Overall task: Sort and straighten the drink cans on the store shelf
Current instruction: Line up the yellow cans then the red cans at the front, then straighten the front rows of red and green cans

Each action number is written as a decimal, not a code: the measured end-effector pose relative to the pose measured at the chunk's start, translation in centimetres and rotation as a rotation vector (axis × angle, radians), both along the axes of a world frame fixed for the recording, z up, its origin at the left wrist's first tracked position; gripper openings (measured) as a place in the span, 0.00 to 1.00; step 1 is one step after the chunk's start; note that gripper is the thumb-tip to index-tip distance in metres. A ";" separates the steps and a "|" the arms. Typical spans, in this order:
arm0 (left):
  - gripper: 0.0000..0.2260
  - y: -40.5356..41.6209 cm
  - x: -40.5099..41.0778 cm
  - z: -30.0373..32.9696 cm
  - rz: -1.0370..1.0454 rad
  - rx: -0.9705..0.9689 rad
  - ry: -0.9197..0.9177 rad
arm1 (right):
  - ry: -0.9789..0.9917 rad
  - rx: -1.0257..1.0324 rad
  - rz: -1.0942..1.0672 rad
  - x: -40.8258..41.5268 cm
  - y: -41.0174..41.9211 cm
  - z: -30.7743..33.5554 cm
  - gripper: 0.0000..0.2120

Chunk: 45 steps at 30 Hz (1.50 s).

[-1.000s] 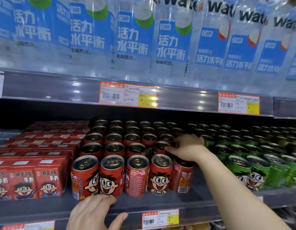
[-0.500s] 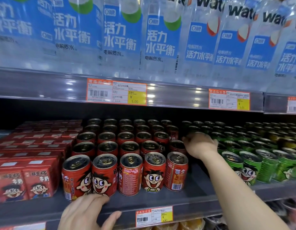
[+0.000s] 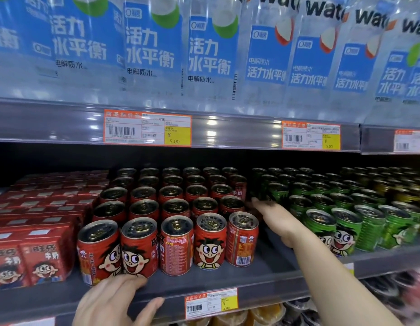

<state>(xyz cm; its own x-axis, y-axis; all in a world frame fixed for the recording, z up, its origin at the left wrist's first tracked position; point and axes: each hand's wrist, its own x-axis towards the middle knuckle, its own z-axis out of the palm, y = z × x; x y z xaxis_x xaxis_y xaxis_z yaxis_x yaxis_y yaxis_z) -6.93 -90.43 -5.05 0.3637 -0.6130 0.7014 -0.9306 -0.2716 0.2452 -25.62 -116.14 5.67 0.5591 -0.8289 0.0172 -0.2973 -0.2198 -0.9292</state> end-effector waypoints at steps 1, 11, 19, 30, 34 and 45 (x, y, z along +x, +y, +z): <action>0.30 0.0 0.0 0.0 0.004 0.006 -0.001 | -0.037 0.022 0.013 -0.5 0.3 -0.1 0.13; 0.21 0.5 -0.3 -0.2 0.035 0.070 0.059 | 0.156 -0.211 0.232 -2.5 1.9 -4.9 0.38; 0.18 2.1 -1.3 0.9 0.037 -0.009 0.236 | 0.093 -0.282 0.014 -2.3 2.9 -4.6 0.41; 0.35 4.9 2.4 6.4 0.235 -0.164 0.682 | -0.232 -0.738 0.060 3.2 14.3 -2.8 0.12; 0.37 4.3 2.7 7.7 0.206 -0.130 0.642 | -0.125 -0.658 0.083 4.7 16.5 -4.7 0.11; 0.29 2.2 8.8 13.4 0.201 0.526 0.209 | 0.584 -0.920 0.080 11.1 14.9 1.5 0.43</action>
